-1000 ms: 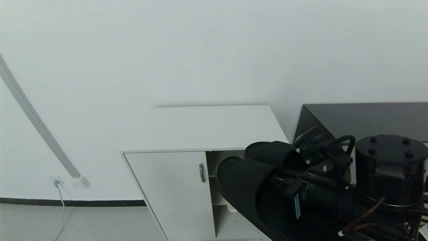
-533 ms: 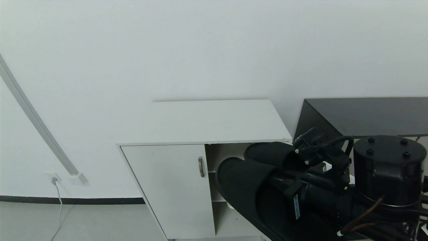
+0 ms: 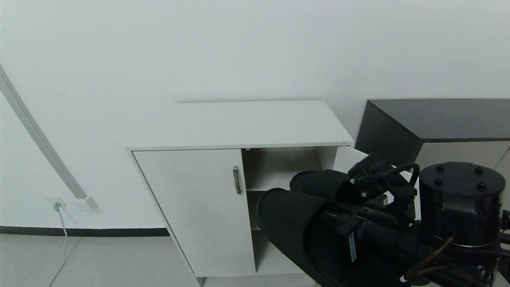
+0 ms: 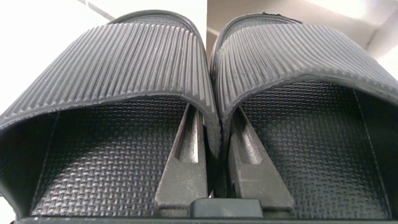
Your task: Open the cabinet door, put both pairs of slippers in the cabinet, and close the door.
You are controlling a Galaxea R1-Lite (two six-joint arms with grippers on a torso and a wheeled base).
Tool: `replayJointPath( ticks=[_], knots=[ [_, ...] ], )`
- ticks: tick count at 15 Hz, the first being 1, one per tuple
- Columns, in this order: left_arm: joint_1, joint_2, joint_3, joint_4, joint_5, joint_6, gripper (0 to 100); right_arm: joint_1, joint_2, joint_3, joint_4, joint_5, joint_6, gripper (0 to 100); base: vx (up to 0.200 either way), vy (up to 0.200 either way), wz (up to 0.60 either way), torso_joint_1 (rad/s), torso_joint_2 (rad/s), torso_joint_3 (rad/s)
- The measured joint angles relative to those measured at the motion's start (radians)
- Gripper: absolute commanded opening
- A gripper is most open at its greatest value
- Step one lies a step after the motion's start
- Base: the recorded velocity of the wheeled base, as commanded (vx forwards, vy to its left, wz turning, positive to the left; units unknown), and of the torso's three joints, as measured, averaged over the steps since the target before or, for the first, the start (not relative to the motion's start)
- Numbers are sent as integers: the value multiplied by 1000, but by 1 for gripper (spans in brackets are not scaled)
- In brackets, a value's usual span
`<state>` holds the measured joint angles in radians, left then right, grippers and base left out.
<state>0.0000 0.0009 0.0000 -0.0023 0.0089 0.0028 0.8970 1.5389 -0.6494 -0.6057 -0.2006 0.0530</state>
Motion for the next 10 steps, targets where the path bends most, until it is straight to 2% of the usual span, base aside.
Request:
replayJointPath(
  ticks=[10],
  knots=[
    [0,0,0,0,0,0,0,6,10,7,-9,0,1,0,0,0,0,-165,489,321]
  ],
)
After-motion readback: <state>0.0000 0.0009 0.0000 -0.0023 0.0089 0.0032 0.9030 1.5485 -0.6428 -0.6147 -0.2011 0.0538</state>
